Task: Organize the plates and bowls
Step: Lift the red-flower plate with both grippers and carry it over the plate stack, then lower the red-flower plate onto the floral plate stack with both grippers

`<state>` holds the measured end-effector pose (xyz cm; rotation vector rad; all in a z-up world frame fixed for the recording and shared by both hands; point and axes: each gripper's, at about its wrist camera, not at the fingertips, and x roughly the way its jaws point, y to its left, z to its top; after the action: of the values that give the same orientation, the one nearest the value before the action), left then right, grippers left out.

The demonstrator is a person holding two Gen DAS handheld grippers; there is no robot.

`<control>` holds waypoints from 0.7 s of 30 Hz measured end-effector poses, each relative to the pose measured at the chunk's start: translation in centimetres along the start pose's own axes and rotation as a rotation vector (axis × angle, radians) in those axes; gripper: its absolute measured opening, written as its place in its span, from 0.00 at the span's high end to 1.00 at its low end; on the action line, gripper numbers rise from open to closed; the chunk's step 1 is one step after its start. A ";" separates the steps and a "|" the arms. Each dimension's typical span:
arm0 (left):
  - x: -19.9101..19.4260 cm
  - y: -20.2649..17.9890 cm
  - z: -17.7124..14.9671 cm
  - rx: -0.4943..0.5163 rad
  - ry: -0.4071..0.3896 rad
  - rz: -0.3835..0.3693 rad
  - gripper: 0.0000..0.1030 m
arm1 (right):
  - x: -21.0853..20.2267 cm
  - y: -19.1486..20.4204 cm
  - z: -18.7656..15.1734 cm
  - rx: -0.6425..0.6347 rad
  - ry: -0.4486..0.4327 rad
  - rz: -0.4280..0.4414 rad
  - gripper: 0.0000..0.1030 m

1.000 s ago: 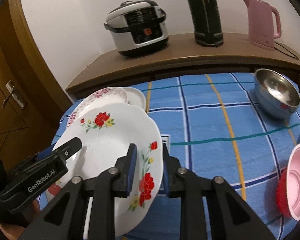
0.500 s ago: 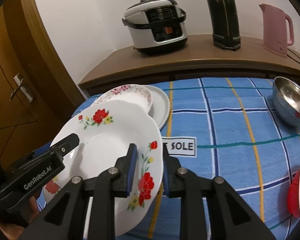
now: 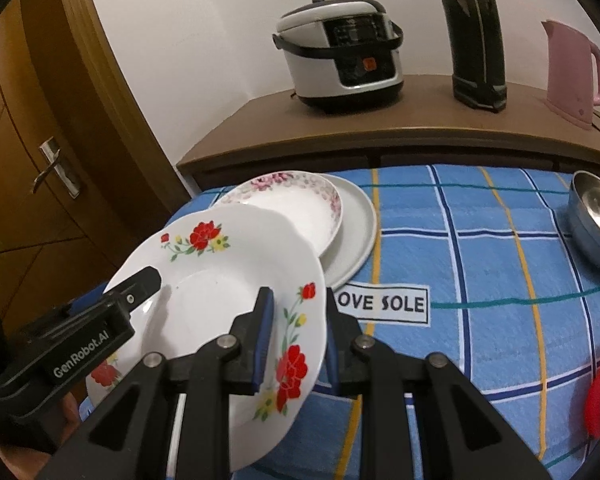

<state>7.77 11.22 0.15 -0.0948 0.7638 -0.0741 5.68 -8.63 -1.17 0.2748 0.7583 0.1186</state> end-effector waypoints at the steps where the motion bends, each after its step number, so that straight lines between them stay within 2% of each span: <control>1: 0.0 0.1 0.1 -0.001 -0.001 0.001 0.48 | 0.0 0.1 0.1 -0.002 -0.001 0.002 0.77; 10: 0.9 0.3 1.5 -0.006 -0.012 0.001 0.48 | 0.6 0.6 1.3 -0.008 -0.013 0.008 0.77; 21: 5.1 -0.2 4.9 -0.011 -0.019 -0.016 0.48 | 3.9 -0.1 4.2 0.008 -0.006 0.002 0.77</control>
<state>14.87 10.80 0.20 -0.1122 0.7443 -0.0837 11.43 -8.76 -0.87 0.2830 0.7523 0.1163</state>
